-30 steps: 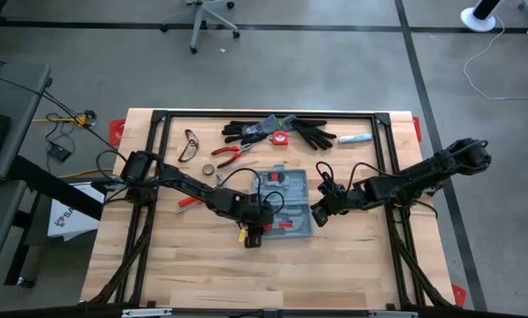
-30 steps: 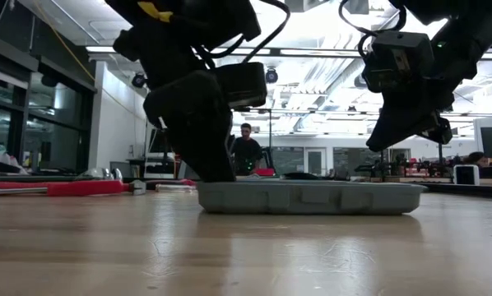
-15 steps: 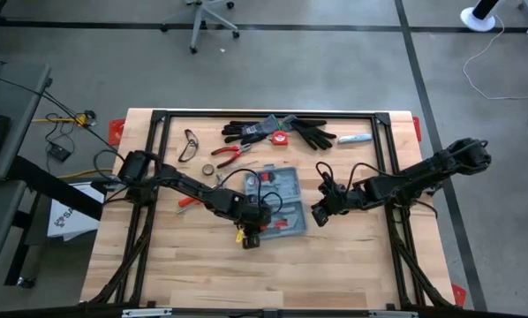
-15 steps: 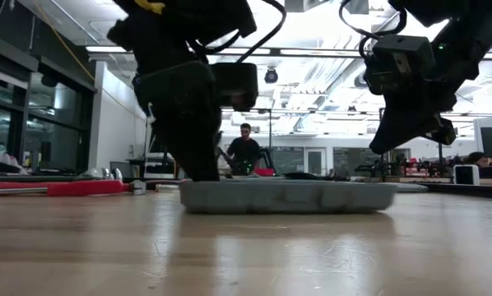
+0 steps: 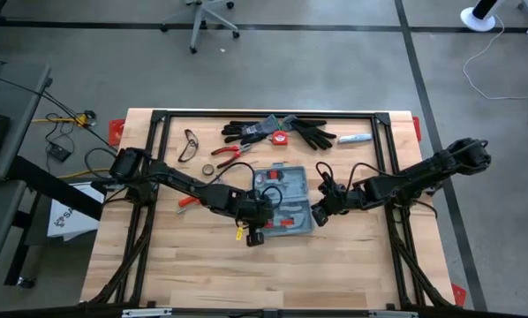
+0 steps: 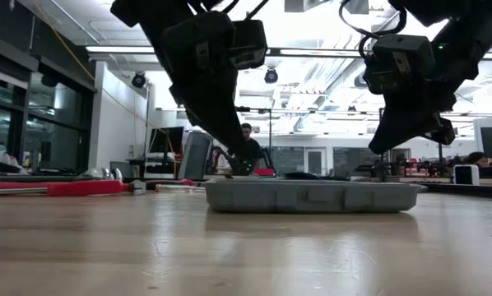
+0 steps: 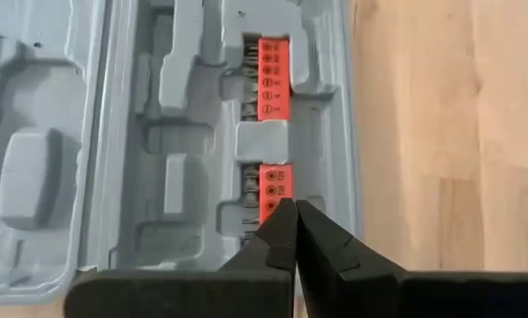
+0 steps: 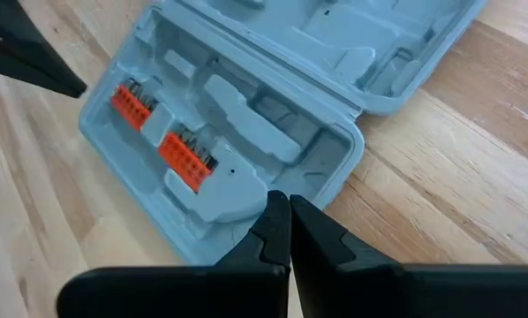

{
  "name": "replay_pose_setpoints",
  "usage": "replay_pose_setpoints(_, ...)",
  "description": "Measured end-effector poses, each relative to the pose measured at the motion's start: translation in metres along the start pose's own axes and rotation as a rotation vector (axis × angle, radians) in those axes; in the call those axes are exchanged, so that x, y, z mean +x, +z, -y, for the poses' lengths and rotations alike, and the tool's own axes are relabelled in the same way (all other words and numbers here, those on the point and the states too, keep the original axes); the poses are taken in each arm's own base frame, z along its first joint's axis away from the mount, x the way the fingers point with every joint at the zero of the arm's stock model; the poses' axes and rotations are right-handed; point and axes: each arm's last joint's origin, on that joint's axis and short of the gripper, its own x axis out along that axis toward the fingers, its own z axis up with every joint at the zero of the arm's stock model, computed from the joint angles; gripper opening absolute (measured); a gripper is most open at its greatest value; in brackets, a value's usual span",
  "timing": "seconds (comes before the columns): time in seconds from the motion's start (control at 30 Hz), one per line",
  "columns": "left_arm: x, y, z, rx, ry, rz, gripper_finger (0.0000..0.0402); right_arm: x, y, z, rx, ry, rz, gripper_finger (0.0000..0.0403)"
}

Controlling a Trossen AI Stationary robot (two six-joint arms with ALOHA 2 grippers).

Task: Prefit tool cases
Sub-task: Remove the set of screwdriver bits from the gray tool box, then remove the set of allen wrenches from the gray tool box

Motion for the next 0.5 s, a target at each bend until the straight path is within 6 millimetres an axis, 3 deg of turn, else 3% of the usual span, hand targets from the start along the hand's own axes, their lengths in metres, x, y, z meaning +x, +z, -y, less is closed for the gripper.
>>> replay_pose_setpoints(0.3, 0.004, -0.001, 0.000, 0.009, -0.003, -0.005, 0.0000, 0.000, 0.005, -0.008, 0.019, 0.079, 0.045, 0.0000)
replay_pose_setpoints(0.5, 0.016, 0.000, -0.002, -0.002, -0.026, 0.002, 0.0038, -0.001, 0.008, -0.016, -0.047, 0.180, 0.063, 0.0000)
